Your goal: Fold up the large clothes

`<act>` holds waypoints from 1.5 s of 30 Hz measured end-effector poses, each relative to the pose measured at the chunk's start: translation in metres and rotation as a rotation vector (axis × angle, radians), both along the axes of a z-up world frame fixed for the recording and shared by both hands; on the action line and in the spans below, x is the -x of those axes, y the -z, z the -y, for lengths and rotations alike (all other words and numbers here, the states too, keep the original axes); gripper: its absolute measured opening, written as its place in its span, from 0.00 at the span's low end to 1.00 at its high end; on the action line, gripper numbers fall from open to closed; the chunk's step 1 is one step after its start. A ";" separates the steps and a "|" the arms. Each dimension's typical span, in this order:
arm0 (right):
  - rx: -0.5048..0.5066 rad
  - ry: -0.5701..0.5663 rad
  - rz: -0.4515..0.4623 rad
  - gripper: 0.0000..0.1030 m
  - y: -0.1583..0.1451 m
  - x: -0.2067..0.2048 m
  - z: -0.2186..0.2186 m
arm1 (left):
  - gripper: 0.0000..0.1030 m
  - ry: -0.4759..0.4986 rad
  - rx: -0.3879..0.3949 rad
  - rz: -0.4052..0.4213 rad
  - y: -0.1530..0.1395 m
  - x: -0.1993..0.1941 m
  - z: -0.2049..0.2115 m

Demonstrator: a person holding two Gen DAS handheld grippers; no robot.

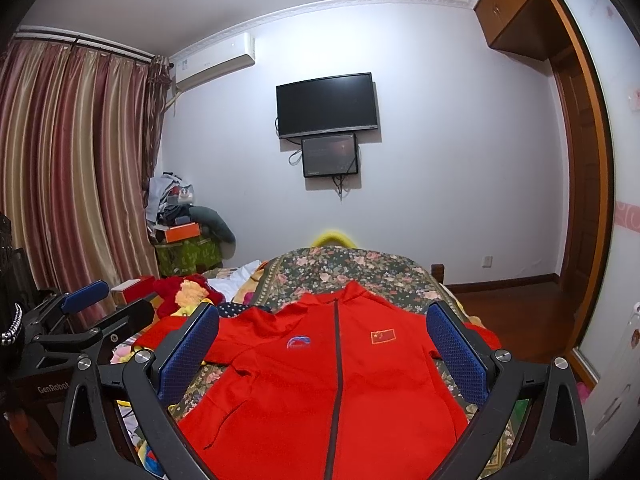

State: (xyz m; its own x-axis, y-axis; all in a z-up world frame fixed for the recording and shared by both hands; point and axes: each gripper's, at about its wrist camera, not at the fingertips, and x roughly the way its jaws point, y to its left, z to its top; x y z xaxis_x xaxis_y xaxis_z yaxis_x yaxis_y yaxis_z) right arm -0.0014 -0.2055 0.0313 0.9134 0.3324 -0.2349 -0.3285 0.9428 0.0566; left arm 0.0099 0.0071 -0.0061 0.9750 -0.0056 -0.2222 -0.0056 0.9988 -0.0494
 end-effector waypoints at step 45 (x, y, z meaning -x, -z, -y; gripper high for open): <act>0.020 0.009 -0.086 1.00 0.014 -0.031 -0.011 | 1.00 0.002 0.023 -0.071 0.016 -0.030 -0.014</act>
